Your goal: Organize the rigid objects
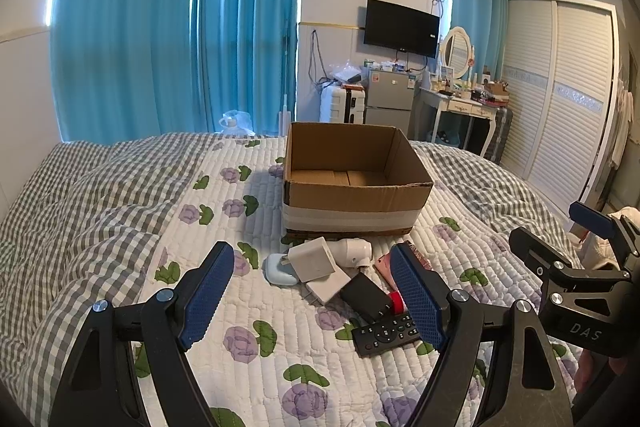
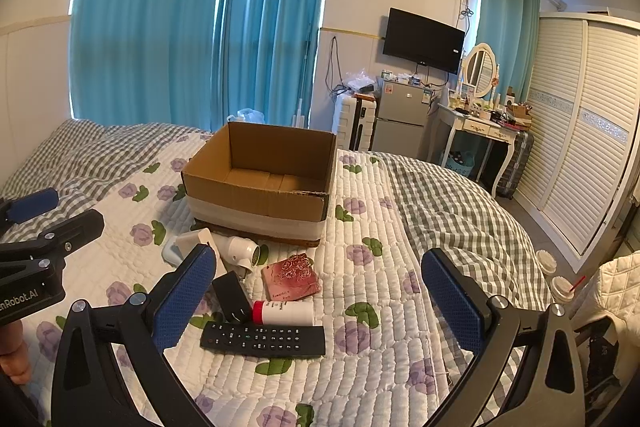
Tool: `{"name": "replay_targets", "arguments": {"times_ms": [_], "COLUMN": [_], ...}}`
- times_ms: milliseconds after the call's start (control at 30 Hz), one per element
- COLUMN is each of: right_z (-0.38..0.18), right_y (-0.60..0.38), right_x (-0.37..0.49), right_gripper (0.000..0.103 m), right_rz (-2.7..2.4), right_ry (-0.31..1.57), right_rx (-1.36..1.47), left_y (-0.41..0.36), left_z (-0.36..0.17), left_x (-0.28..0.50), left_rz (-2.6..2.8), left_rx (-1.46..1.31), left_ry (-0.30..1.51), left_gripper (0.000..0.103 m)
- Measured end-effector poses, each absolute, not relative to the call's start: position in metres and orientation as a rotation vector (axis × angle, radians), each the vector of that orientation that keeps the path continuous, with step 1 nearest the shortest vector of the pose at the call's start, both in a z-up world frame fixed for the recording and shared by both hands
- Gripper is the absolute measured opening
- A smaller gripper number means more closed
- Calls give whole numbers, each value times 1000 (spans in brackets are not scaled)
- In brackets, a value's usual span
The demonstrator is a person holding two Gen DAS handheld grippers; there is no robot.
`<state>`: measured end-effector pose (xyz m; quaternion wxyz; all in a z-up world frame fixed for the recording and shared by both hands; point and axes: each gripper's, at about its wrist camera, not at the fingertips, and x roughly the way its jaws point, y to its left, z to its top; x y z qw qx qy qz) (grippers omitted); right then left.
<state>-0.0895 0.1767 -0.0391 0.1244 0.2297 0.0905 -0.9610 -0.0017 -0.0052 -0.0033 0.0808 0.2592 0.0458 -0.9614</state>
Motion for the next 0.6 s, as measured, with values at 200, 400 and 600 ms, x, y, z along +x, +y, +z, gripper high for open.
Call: {"name": "replay_targets", "arguments": {"times_ms": [200,400,600], "right_z": [-40,-40,-40], "right_y": [176,175,175], "right_x": [-90,-91,-91], "right_gripper": [103,103,103], "right_rz": [-2800,-2797,-2797], "right_ry": [265,269,269], "right_rx": [673,679,680], "left_y": [-5,-5,-5], "left_z": [-3,-3,-3], "left_x": [-2,-2,-1], "left_rz": [-2868,-2867,-2868], "left_rx": [778,782,779], "left_ry": [138,135,136], "left_gripper": [83,83,83]}}
